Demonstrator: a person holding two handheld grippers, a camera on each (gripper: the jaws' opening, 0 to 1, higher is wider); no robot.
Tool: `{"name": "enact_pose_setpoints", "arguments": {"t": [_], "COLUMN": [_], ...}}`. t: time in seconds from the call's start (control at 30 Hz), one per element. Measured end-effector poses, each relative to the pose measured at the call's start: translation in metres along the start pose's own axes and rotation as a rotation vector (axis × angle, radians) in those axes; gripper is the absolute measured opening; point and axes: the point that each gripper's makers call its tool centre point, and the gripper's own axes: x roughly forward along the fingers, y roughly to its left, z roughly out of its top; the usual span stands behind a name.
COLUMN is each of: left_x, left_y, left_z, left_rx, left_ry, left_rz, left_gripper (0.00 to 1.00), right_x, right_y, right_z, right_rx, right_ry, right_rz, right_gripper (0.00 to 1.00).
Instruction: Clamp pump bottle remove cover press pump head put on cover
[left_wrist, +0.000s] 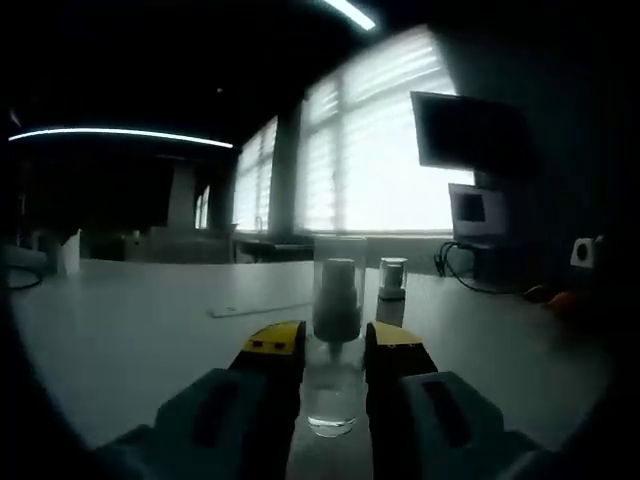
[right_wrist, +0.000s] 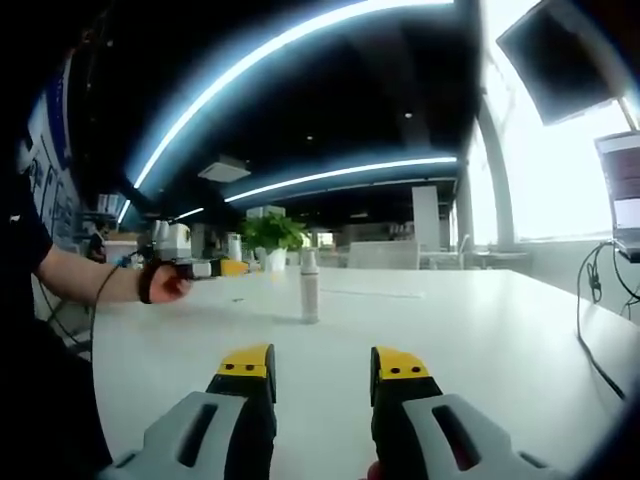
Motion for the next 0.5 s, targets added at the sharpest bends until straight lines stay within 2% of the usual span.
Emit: {"name": "enact_pose_setpoints", "arguments": {"t": [0.2,0.5], "left_x": [-0.014,-0.040], "left_y": [-0.012,-0.030], "left_z": [0.013,0.021], "left_rx": [-0.033,0.003], "left_ry": [-0.019,-0.015], "left_rz": [-0.034,-0.080], "left_gripper": [0.15,0.15], "right_x": [-0.001,-0.001], "right_y": [0.000,0.002], "right_z": [0.001,0.002], "right_rx": [0.000,-0.002], "right_ry": [-0.006,-0.010], "right_rz": [-0.007,-0.005], "right_gripper": [0.32,0.32]}}
